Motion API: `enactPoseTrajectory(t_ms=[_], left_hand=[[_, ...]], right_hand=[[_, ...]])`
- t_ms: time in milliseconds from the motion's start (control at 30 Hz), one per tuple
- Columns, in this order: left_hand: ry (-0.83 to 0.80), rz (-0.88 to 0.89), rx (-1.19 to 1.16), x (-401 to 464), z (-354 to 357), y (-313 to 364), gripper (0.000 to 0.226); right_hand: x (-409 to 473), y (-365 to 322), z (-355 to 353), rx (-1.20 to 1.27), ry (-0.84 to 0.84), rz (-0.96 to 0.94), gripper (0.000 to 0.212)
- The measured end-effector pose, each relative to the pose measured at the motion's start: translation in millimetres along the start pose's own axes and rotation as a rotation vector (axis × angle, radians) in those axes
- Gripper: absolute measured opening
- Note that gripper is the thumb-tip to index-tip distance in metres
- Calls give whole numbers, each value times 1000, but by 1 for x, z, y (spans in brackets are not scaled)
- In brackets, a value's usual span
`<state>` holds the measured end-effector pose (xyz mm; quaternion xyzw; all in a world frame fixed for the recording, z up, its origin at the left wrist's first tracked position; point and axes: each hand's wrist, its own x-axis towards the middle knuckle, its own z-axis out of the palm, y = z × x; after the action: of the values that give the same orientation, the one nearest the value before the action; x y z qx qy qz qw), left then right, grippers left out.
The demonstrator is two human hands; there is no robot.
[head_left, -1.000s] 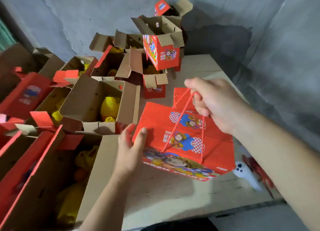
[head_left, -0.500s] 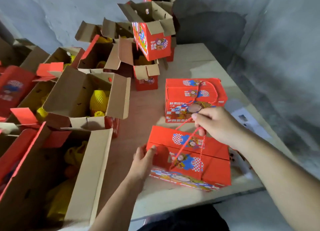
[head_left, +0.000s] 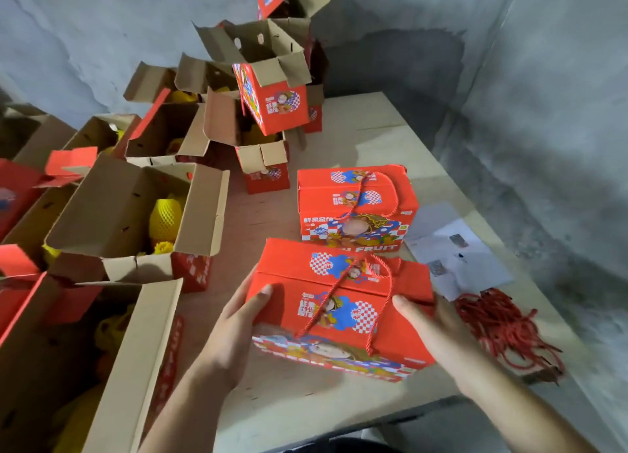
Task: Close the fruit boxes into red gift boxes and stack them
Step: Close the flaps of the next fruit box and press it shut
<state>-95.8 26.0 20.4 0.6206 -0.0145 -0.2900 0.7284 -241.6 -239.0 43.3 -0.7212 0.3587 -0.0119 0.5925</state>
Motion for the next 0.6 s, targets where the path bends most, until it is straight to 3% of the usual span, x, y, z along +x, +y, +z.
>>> enactPoseTrajectory(t_ms=[200, 267, 367, 433, 533, 600], left_hand=[[-127, 254, 39, 44, 59, 129, 74], [-38, 325, 18, 72, 87, 166, 82], [174, 394, 133, 126, 114, 190, 72], [327, 331, 306, 161, 124, 184, 61], [316, 79, 265, 181, 123, 153, 45], [312, 29, 276, 185, 122, 129, 46]], right_hand=[[57, -144, -83, 93, 86, -323, 56], [89, -185, -96, 144, 163, -416, 77], [144, -214, -96, 40, 227, -509, 93], [174, -206, -92, -128, 162, -455, 94], [198, -172, -84, -475, 82, -485, 95], [209, -163, -88, -600, 125, -565, 100]])
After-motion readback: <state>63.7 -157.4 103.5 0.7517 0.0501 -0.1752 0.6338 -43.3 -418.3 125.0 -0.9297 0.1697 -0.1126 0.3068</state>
